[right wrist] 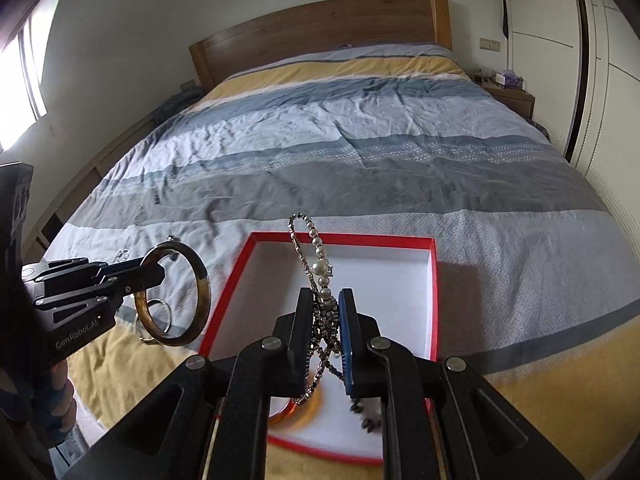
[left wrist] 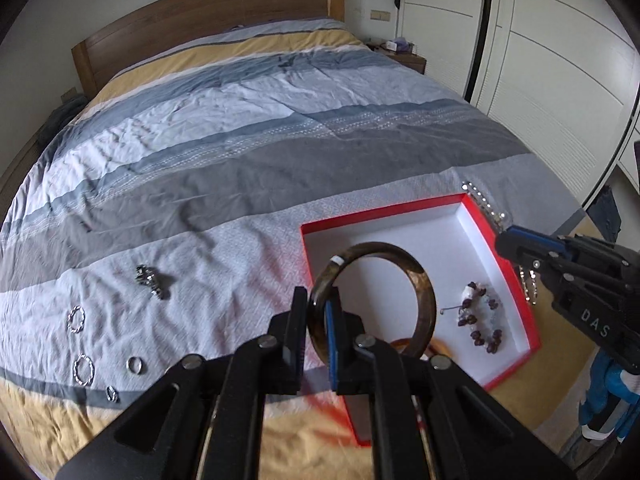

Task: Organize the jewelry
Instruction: 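Carry the bangle and chain into the red box and release both, then withdraw both tools from the box toward the remaining silver pieces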

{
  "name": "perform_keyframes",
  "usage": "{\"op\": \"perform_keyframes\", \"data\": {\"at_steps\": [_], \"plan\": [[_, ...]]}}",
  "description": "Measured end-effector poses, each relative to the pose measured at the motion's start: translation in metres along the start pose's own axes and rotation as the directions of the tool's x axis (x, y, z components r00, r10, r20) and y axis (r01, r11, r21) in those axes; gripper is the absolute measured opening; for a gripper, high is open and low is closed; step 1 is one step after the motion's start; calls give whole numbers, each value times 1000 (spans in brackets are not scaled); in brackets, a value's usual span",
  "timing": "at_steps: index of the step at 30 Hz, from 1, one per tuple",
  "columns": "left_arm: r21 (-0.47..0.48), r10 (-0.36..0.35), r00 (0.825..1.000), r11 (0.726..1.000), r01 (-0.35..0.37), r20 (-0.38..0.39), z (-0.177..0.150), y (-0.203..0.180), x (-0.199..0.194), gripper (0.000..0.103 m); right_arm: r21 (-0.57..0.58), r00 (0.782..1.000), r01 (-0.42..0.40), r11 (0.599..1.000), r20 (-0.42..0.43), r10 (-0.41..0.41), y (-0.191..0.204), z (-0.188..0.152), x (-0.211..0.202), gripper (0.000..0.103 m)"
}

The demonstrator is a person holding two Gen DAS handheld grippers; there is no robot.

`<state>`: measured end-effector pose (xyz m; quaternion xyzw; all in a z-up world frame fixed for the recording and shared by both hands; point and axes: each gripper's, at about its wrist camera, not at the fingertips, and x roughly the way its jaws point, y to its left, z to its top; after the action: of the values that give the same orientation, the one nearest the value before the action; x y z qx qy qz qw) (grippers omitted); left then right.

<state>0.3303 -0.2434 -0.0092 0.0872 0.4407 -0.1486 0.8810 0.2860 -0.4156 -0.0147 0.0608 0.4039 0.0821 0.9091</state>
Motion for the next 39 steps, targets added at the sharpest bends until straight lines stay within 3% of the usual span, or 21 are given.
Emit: {"op": "perform_keyframes", "data": {"at_steps": [9, 18, 20, 22, 24, 29, 34, 39], "plan": [[44, 24, 996, 999, -20, -84, 7, -18, 78, 8, -10, 991, 29, 1000, -132, -30, -33, 5, 83, 12], [0, 25, 992, 1000, -25, -123, 6, -21, 109, 9, -63, 978, 86, 994, -185, -97, -39, -2, 109, 13], [-12, 19, 992, 1000, -20, -121, 6, -20, 108, 9, -78, 976, 95, 992, -187, -108, -37, -2, 109, 17], [-9, 17, 992, 1000, -18, -125, 7, -19, 106, 10, -88, 977, 95, 992, -184, -110, -38, -1, 108, 32], [-14, 15, 992, 1000, -16, -124, 8, -17, 103, 10, -90, 979, 96, 991, -170, -111, -37, 1, 101, 40], [-24, -8, 996, 1000, 6, -83, 11, -12, 72, 11, -56, 989, 117, 992, -89, -122, -42, 12, 58, 40], [-44, -44, 999, 998, 44, 1, 10, -3, 12, 11, 12, 988, 153, 988, 12, -153, -51, 23, -14, 40], [-46, -36, 997, 998, 39, 62, -1, 16, -56, 11, 31, 983, 165, 986, 74, -167, -40, 17, -84, 40]]}}
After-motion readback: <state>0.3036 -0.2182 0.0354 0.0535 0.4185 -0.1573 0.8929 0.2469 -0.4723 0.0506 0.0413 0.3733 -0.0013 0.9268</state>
